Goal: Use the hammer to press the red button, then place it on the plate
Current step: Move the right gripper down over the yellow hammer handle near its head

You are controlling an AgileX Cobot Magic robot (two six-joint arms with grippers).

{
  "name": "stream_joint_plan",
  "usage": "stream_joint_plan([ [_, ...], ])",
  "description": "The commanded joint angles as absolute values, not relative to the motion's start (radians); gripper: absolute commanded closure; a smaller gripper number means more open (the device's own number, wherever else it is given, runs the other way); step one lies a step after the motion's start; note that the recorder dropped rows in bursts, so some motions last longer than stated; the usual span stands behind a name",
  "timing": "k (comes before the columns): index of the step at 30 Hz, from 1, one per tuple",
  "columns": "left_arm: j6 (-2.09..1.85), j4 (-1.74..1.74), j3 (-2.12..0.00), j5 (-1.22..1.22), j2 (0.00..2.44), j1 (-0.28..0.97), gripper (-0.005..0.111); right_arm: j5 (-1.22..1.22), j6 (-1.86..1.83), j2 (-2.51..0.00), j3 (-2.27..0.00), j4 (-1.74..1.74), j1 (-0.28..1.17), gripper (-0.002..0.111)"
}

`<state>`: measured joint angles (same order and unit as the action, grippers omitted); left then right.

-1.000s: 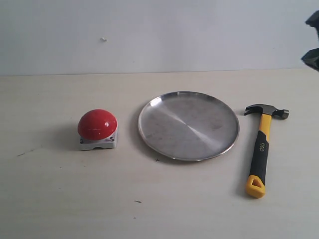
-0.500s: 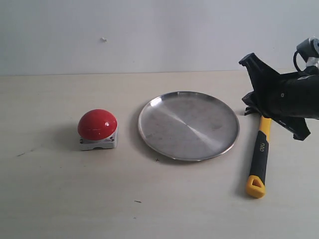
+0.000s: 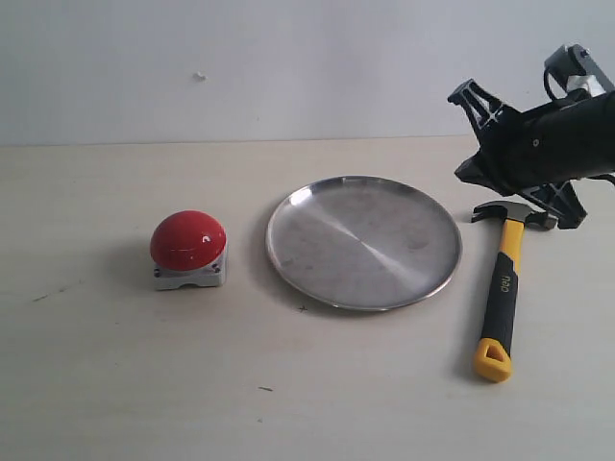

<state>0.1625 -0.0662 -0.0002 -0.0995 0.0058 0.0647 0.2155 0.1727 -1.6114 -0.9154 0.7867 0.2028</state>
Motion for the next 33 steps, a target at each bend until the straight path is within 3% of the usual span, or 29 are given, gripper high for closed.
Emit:
stream_joint_plan([
  [1, 0.159, -0.066, 0.000, -0.099, 0.000, 0.070, 0.107, 0.255, 0.358, -1.685, -0.974, 0.553, 0.196, 0.108],
  [8, 0.159, -0.066, 0.000, -0.099, 0.000, 0.070, 0.107, 0.498, 0.920, -1.763, -1.101, -0.083, 0.196, 0.108],
  [14, 0.159, -0.066, 0.000, -0.099, 0.000, 0.070, 0.107, 0.668, 1.194, -1.769, -1.150, -0.416, 0.196, 0.108],
  [20, 0.159, -0.066, 0.000, -0.099, 0.000, 0.070, 0.107, 0.561, 1.228, -1.782, -1.150, -0.435, 0.196, 0.108],
  [33, 0.159, -0.066, 0.000, -0.099, 0.000, 0.070, 0.107, 0.773, 1.036, -1.945, -1.258, -0.250, 0.120, 0.108],
])
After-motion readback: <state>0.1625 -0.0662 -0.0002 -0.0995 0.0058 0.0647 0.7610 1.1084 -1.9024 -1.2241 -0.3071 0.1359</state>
